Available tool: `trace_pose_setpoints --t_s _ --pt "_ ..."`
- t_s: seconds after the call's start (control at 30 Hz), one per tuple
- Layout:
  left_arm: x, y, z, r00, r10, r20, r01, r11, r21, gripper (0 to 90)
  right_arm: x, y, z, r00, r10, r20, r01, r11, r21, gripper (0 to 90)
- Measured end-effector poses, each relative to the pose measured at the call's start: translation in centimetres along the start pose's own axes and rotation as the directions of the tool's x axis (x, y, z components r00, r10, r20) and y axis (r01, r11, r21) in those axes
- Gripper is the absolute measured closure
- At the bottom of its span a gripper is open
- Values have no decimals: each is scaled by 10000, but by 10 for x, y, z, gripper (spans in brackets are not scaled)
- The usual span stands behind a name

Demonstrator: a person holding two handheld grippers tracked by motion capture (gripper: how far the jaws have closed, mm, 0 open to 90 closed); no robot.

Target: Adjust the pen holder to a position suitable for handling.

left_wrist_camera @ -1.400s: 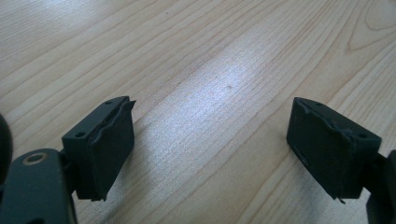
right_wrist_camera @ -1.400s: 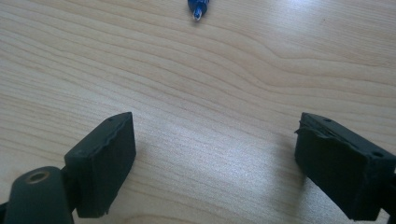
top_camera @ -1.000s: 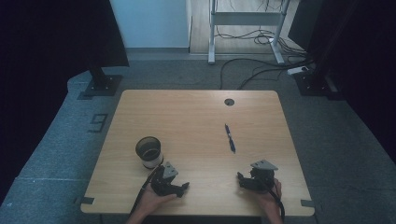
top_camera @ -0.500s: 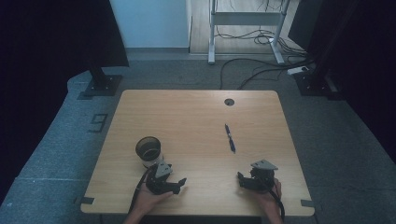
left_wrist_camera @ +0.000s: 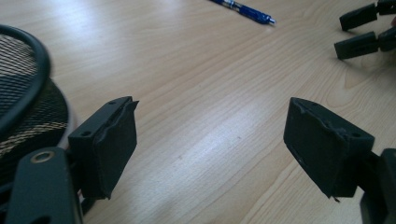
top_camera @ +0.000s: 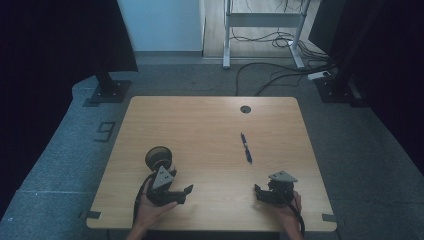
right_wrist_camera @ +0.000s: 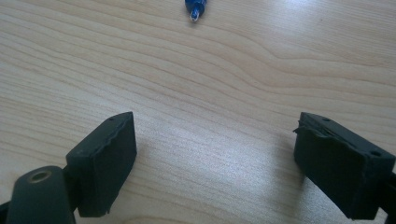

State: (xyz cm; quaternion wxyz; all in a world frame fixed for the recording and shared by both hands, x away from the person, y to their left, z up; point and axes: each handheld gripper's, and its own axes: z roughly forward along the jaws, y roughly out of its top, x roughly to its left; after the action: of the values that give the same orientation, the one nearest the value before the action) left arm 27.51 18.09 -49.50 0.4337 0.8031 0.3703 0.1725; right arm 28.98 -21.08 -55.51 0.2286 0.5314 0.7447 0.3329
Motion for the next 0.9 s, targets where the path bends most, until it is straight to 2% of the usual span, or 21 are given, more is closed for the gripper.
trace_pose_setpoints --t_s 0.17,0.53,0.9 --pt "6 4 -13 9997 -73 -213 66 9995 -324 173 0 0 0 10000 -6 6 6 10000 -5 123" --pt "26 8 -32 9966 -566 -601 536 9973 -507 147 0 0 1 10000 -3 21 3 10000 -16 124" --pt "40 8 -49 9920 -885 -898 810 9931 -845 144 -1 1 1 10000 -10 20 10 10000 -22 124"
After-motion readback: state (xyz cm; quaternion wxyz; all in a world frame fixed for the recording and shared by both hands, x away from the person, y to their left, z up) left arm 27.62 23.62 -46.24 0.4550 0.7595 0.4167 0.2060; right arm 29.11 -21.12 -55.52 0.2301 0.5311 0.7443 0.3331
